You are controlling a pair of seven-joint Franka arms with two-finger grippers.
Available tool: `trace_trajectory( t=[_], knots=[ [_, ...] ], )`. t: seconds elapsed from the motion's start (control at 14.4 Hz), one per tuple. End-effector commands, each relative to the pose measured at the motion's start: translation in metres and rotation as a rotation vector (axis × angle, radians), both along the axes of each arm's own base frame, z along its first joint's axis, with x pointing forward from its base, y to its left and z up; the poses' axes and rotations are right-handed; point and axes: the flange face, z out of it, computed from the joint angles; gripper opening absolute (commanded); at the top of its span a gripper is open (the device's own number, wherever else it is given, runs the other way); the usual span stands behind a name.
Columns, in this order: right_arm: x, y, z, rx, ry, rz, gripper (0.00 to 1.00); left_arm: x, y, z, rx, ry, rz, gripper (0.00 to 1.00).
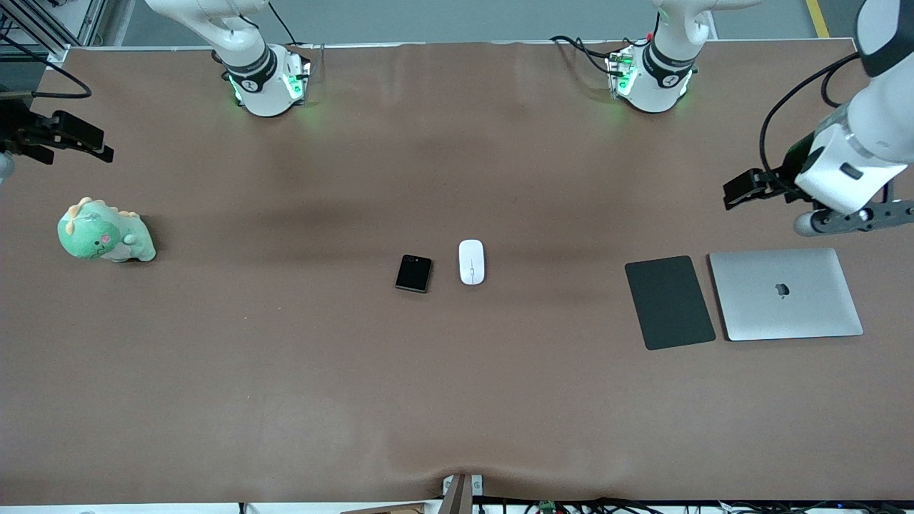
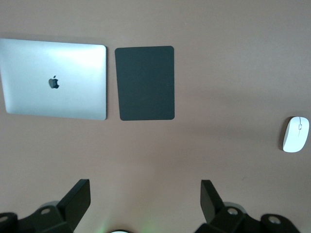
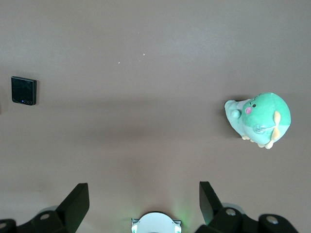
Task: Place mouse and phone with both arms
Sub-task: 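Move the left gripper over the white mouse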
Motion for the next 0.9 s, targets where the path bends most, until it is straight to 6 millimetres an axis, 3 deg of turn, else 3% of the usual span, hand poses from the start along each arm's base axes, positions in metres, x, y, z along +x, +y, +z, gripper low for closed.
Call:
trace_trajectory(
  t=[0.0,0.49,0.84],
  knots=[
    [-0.005,0.0,0.002,-0.009,-0.008,-0.001,1.0,0.006,-0.016,-0.009,-0.02,-0.012,0.003,1.0],
    [-0.005,-0.001,0.002,-0.008,-0.009,-0.003,1.0,0.019,-0.057,-0.043,-0.031,-0.01,-0.048,1.0],
    [-0.004,0.0,0.001,-0.009,-0.008,-0.001,1.0,0.024,-0.116,-0.086,-0.023,-0.004,-0.061,1.0]
  ],
)
